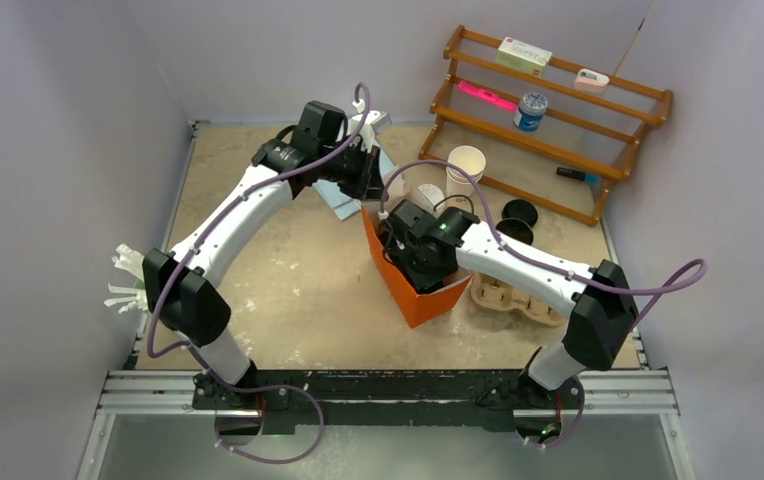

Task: Pack the takeout coffee
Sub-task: Place the coffee cup on the cup tray.

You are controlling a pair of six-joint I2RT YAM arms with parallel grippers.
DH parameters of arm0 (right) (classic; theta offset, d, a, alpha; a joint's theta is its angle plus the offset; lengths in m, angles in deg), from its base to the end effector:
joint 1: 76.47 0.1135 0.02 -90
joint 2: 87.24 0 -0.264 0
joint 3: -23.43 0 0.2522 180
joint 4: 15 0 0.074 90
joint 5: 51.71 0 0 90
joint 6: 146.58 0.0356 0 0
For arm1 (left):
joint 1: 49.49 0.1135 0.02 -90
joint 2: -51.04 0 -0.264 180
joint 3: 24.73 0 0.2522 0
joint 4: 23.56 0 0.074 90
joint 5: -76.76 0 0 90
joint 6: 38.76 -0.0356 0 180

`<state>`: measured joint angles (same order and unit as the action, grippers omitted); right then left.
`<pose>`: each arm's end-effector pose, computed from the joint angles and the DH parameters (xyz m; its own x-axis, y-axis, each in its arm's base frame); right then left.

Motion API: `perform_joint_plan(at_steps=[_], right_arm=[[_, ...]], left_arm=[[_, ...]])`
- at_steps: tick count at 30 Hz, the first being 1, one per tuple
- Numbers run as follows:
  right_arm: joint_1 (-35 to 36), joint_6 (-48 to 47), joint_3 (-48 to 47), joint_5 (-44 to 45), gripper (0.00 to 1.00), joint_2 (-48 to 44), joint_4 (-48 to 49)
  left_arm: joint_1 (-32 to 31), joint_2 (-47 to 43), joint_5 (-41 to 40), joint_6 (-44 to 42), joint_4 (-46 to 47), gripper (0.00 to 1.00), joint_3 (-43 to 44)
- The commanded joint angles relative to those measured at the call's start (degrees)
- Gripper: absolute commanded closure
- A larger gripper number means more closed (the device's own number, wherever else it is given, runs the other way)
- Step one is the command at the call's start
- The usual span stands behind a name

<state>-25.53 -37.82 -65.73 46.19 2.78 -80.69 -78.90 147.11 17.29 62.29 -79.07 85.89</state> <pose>0.2028 0.2421 0.2735 -0.7836 -0.4601 -0.4174 -0.5097 0.8603 0.0086 0.3144 -0.1980 0.3708 -0.7056 0.2082 -0.6773 0.6337 0.6133 -0.4716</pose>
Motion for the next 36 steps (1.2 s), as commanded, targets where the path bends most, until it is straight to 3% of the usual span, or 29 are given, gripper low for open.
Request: perform_joint_plan(at_steps=[1,12,21,22,30,32,36], right_arm=[[-0.21,1.08,-1.20,-0.39,1.00,1.13,-5.86],[-3.46,-1.96,3.45,1.16,1.00,4.76,3.49],[-3.57,-2.65,1.19,1.89,1.00,4.35,0.87],[-3.60,-2.55,-0.22,1.86,0.96,4.11,-0.24],[-3.57,-1.56,-6.85,2.37,0.32,2.31,-6.09],[-3.62,-1.29,-8.90,2.66,0.04,2.12,-6.80],[-3.60,-1.07,-13.34,0.86,0.01,2.67,-8.50]], left_arm=[[-0.08,-3.79,0.37,-1.54,5.97,1.00,0.23],[-0.24,-4.30,2.23,-0.78,5.86,1.00,-1.66],[-0.24,-4.49,1.95,-0.52,5.89,1.00,-2.07],[-0.21,-4.49,1.91,-0.50,5.97,1.00,-1.99],[-0.30,-3.49,1.88,-0.41,5.99,1.00,-1.11],[-0.28,-3.20,2.06,-0.33,5.92,1.00,-0.83],[-0.27,-2.50,2.38,-0.56,4.86,1.00,0.13]])
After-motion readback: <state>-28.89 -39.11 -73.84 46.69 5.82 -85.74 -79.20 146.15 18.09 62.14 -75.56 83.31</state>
